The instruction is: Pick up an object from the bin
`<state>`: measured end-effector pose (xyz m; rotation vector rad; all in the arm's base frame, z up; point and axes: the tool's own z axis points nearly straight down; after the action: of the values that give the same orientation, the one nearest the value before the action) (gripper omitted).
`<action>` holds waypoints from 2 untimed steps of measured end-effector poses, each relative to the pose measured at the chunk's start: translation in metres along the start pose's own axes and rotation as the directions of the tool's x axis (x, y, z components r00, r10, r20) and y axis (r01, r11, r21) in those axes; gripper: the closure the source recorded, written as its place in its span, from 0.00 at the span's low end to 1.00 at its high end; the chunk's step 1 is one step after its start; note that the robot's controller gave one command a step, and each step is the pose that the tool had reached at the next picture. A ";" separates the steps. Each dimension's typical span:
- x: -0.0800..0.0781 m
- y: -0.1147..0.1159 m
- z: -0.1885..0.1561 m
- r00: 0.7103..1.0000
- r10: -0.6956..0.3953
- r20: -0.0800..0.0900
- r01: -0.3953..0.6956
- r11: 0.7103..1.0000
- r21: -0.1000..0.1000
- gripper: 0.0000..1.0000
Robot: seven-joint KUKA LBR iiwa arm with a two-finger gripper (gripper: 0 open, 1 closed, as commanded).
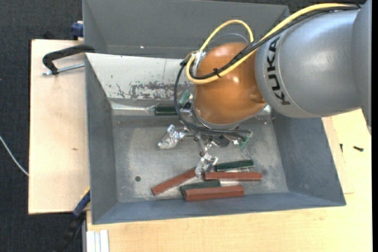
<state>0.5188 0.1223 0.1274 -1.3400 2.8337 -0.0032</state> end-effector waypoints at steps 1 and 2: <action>0.025 -0.018 0.051 0.983 -0.183 0.002 0.183 0.983 0.000 1.00; 0.025 -0.018 0.051 0.983 -0.183 0.002 0.183 0.983 0.000 1.00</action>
Offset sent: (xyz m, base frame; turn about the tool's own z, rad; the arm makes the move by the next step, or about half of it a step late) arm 0.0000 0.0000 0.0000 0.0000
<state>0.5169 0.0917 0.0766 -1.5936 2.6978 -0.0026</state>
